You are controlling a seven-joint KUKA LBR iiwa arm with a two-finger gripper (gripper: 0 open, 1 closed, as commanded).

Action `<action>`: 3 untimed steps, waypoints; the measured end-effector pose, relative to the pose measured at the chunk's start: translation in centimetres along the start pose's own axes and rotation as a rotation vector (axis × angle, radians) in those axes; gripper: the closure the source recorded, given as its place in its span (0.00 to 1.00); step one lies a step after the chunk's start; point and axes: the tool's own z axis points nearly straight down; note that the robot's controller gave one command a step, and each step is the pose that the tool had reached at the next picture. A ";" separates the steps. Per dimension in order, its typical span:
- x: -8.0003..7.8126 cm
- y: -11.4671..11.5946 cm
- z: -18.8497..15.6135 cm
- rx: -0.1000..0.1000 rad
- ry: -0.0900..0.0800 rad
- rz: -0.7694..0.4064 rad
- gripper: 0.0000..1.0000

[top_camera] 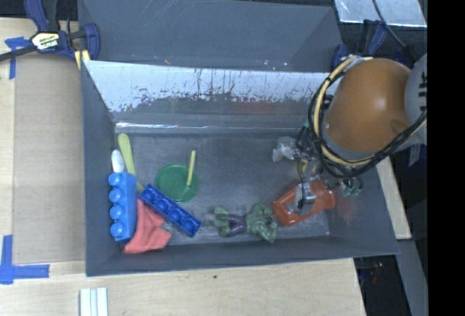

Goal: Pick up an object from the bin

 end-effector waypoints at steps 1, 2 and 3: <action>2.8 -0.7 2.2 0.000 -0.003 0.067 0.00; 3.0 -3.6 5.9 0.000 0.003 -0.168 0.00; 2.4 -3.9 4.5 0.001 -0.008 -0.072 1.00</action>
Offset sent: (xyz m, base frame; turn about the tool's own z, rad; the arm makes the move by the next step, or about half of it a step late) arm -0.0251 -0.0487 -0.0722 -0.1972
